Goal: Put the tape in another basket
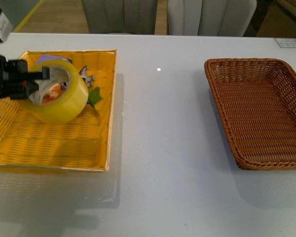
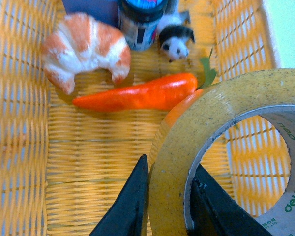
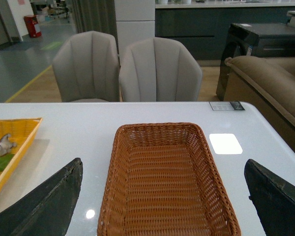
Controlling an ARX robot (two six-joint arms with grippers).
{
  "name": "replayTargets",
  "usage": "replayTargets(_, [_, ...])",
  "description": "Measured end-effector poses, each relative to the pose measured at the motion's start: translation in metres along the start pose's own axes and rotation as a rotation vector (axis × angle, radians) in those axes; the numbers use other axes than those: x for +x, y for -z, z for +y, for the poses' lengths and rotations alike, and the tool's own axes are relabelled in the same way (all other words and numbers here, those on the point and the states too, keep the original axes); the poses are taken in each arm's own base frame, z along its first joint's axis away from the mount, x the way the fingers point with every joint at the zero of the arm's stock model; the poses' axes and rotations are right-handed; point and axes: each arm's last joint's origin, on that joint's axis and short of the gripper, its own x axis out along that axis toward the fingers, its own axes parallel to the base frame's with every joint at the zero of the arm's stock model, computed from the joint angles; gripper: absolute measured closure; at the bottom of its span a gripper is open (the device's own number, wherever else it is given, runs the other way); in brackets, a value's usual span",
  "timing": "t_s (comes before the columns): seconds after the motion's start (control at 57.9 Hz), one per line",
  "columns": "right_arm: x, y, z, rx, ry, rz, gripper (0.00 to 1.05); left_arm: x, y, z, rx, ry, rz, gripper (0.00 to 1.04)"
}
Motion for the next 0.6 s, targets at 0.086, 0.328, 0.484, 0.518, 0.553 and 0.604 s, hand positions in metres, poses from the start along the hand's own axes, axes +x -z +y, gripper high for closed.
replayTargets(0.086, [0.0, 0.0, 0.0, 0.0, 0.0, 0.0, 0.09, -0.01, -0.02, -0.012, -0.015, 0.024, -0.04, 0.9])
replayTargets(0.328, [0.0, 0.0, 0.0, 0.0, 0.0, 0.0, 0.09, -0.022, -0.067, -0.081, -0.009, 0.159, -0.111, 0.9])
replayTargets(0.484, [0.0, 0.0, 0.0, 0.0, 0.0, 0.0, 0.09, -0.035, -0.079, -0.134, 0.014, 0.274, -0.13, 0.9])
replayTargets(0.518, [0.0, 0.0, 0.0, 0.0, 0.0, 0.0, 0.09, -0.04, -0.08, -0.147, 0.016, 0.311, -0.129, 0.9])
replayTargets(0.553, [0.0, 0.0, 0.0, 0.0, 0.0, 0.0, 0.09, -0.045, -0.08, -0.163, 0.024, 0.353, -0.126, 0.9])
replayTargets(0.604, [0.0, 0.0, 0.0, 0.0, 0.0, 0.0, 0.09, -0.05, -0.079, -0.176, 0.031, 0.389, -0.12, 0.9])
